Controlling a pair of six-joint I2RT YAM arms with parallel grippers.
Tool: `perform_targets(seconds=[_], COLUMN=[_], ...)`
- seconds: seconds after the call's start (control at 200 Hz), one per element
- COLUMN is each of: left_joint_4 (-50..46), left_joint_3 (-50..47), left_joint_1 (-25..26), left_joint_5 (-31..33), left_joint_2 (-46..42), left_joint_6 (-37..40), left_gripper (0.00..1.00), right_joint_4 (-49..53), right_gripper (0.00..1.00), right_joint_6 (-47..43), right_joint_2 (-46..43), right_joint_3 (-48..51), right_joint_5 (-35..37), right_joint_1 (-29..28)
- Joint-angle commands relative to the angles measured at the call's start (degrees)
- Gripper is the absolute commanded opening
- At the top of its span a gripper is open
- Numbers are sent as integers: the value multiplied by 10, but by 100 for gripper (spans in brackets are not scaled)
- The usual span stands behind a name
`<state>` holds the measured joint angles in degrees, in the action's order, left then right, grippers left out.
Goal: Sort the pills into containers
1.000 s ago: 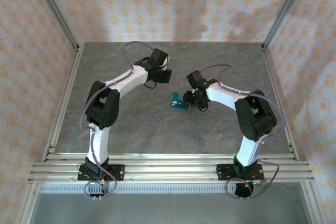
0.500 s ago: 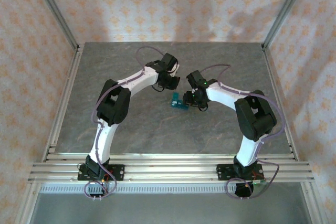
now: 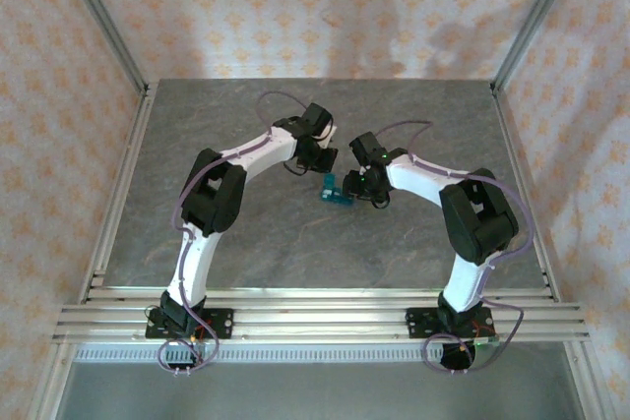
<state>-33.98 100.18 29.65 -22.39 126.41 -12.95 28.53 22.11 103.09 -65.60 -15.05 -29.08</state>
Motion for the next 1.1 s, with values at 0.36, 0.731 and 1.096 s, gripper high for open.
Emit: perform_targets(seconds=[0.36,0.731,1.096], left_joint_4=[6,11,12], left_joint_3=[-71,-111,-145], left_joint_1=[15,27,38], left_joint_5=[-24,-31,-19], left_joint_2=[-92,-111,-129], left_joint_6=[2,1,5], left_gripper=[0,0,0], right_joint_4=[27,26,25], right_gripper=[56,55,55], right_joint_6=[8,9,10], right_joint_2=[20,24,26], right_joint_3=[-2,1,3], right_joint_5=[40,41,41], right_joint_1=[3,3,3])
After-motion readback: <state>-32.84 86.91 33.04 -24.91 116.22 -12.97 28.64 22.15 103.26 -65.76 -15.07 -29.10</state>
